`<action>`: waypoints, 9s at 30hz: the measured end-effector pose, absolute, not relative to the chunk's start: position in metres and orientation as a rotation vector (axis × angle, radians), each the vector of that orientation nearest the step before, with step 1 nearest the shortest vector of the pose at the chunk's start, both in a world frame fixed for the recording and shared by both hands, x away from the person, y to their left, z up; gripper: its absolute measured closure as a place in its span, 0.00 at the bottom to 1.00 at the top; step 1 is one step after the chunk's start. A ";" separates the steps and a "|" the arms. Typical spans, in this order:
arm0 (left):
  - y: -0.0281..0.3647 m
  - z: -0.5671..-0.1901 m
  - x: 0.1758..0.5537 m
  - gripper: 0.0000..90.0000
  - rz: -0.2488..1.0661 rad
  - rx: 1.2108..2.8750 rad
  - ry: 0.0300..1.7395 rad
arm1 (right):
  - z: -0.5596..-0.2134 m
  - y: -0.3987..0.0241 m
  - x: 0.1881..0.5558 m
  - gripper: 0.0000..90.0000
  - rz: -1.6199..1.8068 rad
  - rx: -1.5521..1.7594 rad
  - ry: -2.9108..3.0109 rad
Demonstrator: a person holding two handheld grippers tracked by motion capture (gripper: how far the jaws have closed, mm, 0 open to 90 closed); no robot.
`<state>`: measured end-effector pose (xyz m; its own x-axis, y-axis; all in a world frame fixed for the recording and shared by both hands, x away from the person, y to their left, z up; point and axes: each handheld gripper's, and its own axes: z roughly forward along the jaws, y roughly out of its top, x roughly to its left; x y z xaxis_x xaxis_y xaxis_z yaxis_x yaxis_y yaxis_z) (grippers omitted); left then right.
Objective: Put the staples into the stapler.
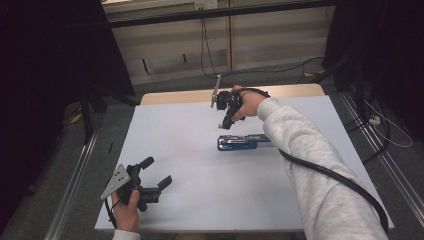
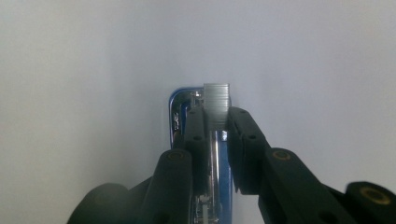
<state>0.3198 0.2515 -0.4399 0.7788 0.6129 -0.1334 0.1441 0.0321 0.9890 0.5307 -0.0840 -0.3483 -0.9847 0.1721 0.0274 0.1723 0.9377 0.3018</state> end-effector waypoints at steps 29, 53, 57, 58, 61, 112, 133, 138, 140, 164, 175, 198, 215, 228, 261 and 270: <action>0.251 -0.439 0.318 0.03 0.416 1.528 0.627 | -0.370 -0.085 0.529 0.88 -0.516 -0.271 -3.073; 0.250 -0.438 0.318 0.03 0.424 1.537 0.620 | -0.386 -0.085 0.529 0.88 -0.493 -0.253 -3.061; 0.250 -0.438 0.318 0.03 0.418 1.537 0.621 | -0.387 -0.085 0.528 0.88 -0.480 -0.242 -3.070; 0.250 -0.438 0.318 0.03 0.418 1.537 0.621 | -0.387 -0.085 0.528 0.88 -0.479 -0.239 -3.075; 0.250 -0.438 0.317 0.03 0.426 1.537 0.619 | -0.388 -0.084 0.527 0.88 -0.463 -0.246 -3.073; 0.246 -0.438 0.320 0.03 0.387 1.563 0.629 | -0.386 -0.104 0.522 0.63 -0.642 -0.387 -3.057; 0.230 -0.435 0.333 0.03 0.355 1.614 0.642 | -0.389 -0.162 0.503 0.39 -0.893 -0.622 -2.973; 0.229 -0.433 0.334 0.03 0.356 1.617 0.641 | -0.389 -0.174 0.499 0.31 -0.945 -0.681 -2.958; 0.229 -0.432 0.335 0.03 0.352 1.625 0.649 | -0.389 -0.178 0.498 0.29 -0.955 -0.696 -2.960; 0.216 -0.431 0.341 0.03 0.316 1.689 0.640 | -0.401 -0.221 0.474 0.16 -1.136 -0.912 -2.928; 0.205 -0.431 0.352 0.03 0.291 1.699 0.661 | -0.415 -0.240 0.457 0.13 -1.195 -1.094 -2.906; 0.166 -0.433 0.383 0.03 0.259 1.782 0.734 | -0.430 -0.275 0.419 0.13 -1.273 -1.383 -2.838; 0.131 -0.439 0.409 0.04 0.256 1.861 0.801 | -0.436 -0.295 0.407 0.34 -1.216 -1.560 -2.820; 0.122 -0.445 0.423 0.20 0.255 1.903 0.838 | -0.446 -0.292 0.409 0.72 -1.129 -1.573 -2.877; 0.087 -0.467 0.454 0.99 0.198 2.107 0.885 | -0.454 -0.283 0.420 1.00 -1.121 -1.595 -2.867; 0.084 -0.467 0.456 1.00 0.200 2.107 0.880 | -0.455 -0.280 0.424 1.00 -1.117 -1.582 -2.862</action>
